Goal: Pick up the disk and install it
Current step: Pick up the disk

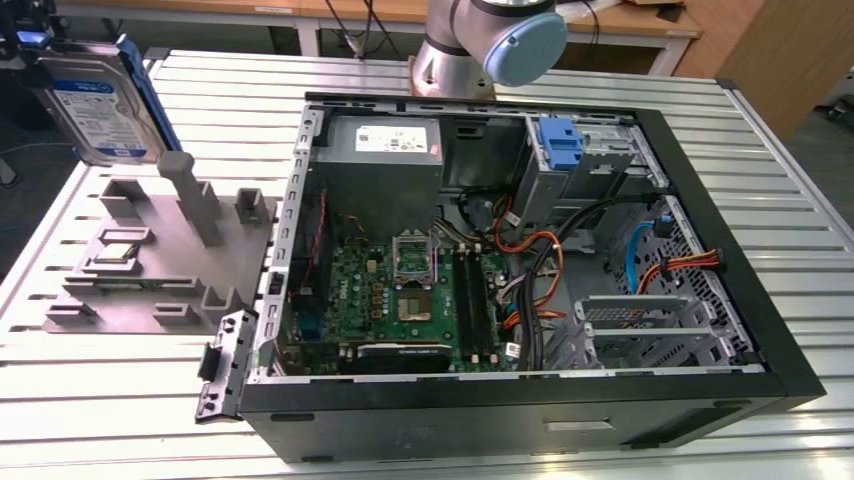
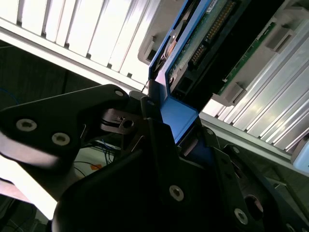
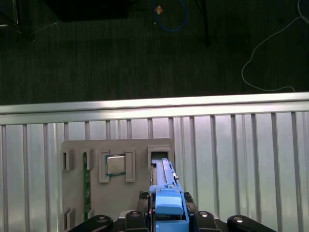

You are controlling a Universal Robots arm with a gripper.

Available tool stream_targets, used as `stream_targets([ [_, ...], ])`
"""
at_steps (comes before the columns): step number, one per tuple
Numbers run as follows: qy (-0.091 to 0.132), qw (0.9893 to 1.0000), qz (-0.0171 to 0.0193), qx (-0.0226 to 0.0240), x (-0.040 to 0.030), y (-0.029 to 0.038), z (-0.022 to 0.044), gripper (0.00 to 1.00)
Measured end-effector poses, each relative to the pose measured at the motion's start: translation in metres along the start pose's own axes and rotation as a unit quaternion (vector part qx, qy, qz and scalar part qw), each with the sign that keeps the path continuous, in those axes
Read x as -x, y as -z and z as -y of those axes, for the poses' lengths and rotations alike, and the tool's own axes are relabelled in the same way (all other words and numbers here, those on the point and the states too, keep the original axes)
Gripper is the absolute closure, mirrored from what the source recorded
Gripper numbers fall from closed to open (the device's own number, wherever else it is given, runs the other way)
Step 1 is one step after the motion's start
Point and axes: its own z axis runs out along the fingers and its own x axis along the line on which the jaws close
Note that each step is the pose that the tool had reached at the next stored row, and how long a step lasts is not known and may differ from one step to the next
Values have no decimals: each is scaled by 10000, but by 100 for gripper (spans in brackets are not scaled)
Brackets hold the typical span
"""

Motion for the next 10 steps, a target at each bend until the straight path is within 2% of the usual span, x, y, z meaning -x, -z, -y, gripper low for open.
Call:
stream_targets([
  [10, 0, 10000, 0, 0, 0, 27, 0, 63],
])
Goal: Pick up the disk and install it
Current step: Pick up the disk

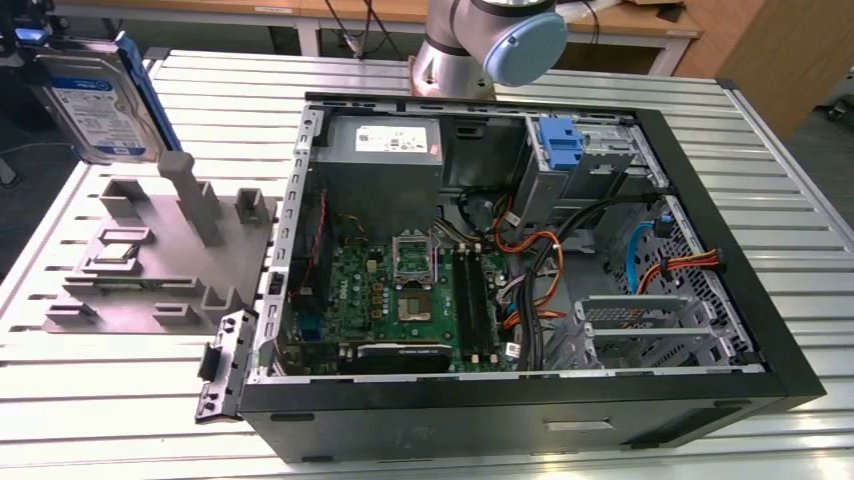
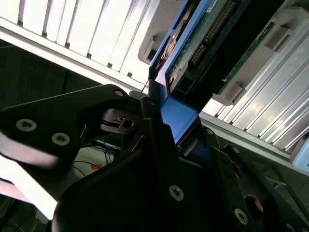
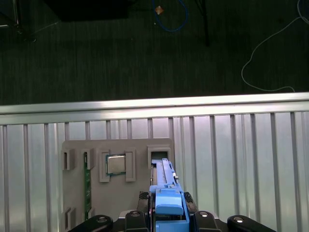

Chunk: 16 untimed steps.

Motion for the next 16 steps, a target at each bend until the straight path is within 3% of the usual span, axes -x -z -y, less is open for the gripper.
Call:
stream_targets([
  [16, 0, 10000, 0, 0, 1, 35, 0, 63],
])
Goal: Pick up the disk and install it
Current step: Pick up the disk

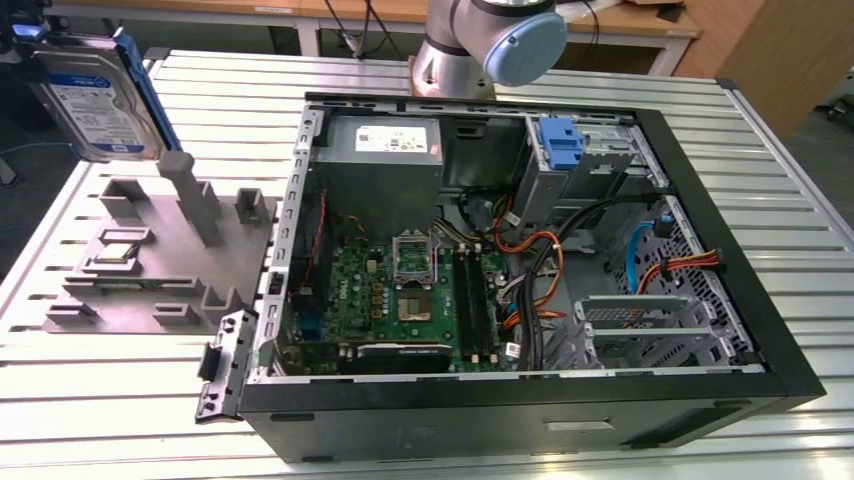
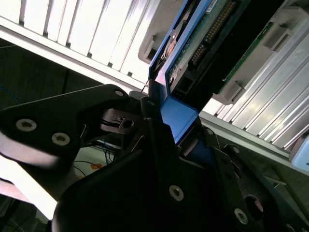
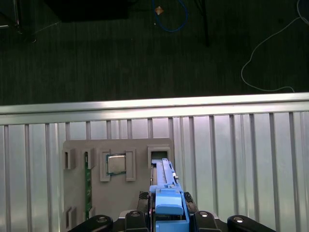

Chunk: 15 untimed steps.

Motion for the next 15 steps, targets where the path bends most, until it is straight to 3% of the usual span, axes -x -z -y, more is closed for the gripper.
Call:
stream_targets([
  [15, 0, 10000, 0, 1, 1, 40, -1, 63],
])
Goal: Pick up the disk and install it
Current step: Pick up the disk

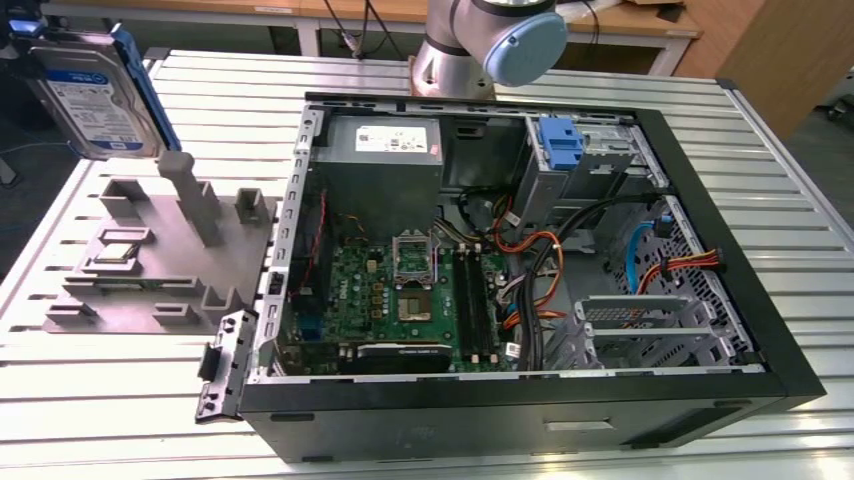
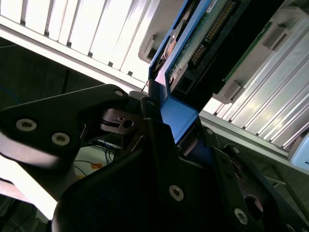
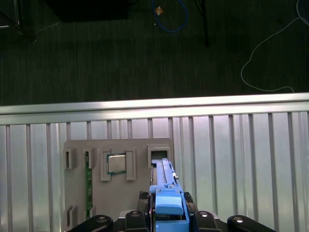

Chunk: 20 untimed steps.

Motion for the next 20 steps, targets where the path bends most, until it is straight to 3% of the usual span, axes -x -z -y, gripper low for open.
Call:
stream_targets([
  [20, 0, 10000, 0, 0, 1, 52, -1, 63],
])
